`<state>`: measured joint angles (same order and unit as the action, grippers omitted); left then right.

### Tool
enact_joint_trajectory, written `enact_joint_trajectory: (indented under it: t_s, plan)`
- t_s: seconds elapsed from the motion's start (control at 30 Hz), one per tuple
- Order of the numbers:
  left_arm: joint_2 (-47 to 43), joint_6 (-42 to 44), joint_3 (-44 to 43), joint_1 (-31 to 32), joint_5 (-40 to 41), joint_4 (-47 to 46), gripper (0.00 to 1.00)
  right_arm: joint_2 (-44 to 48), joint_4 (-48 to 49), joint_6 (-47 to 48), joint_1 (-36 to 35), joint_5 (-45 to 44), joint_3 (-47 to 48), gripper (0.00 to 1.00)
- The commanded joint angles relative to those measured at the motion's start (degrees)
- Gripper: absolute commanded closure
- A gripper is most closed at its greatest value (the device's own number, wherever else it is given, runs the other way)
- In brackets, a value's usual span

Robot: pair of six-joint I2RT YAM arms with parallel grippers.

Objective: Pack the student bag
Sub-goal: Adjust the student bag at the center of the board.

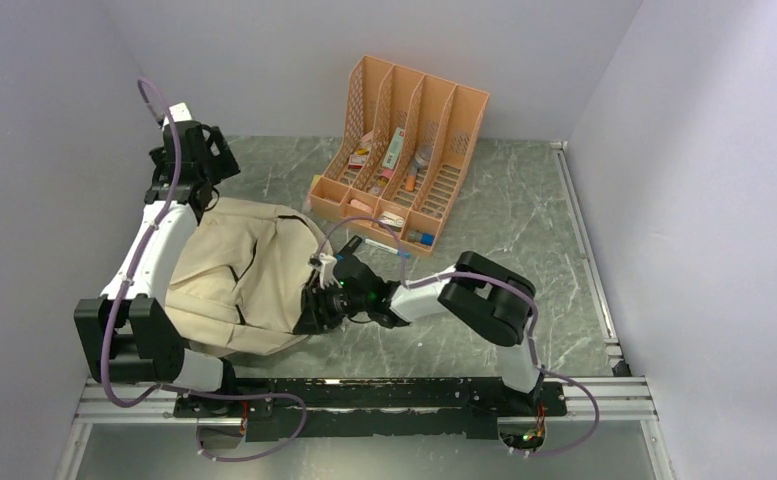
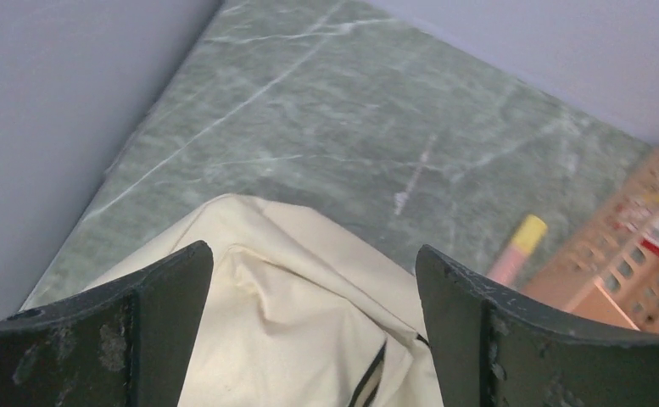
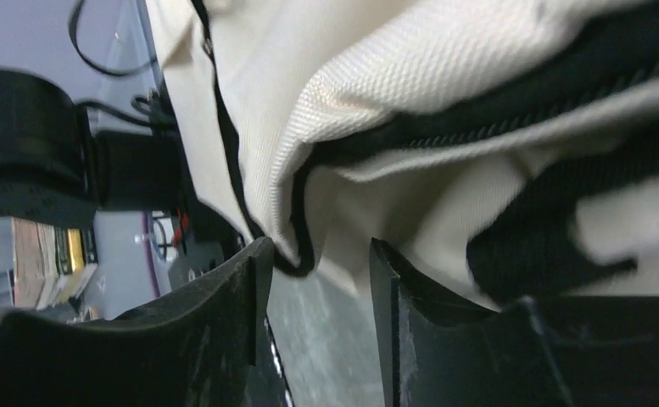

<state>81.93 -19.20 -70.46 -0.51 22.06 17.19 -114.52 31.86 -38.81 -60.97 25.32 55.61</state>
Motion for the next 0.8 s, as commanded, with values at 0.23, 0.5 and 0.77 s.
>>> enact_joint_trajectory:
  t_s: [0.23, 0.5, 0.77]
  plan:
    - [7.2, 16.3, -4.0, 7.4, -23.0, -9.2, 0.09, 24.8, -16.1, 6.1, 0.2, -10.1, -8.8, 0.39]
    - [25.0, 19.6, -17.7, 10.3, -16.7, -3.2, 0.10, 43.3, -26.3, 8.2, 1.6, -21.7, -13.8, 0.38]
    - [34.2, 22.0, -25.7, 8.6, -28.2, 3.6, 0.11, 54.2, -30.4, 6.3, 3.1, -26.5, -17.6, 0.38]
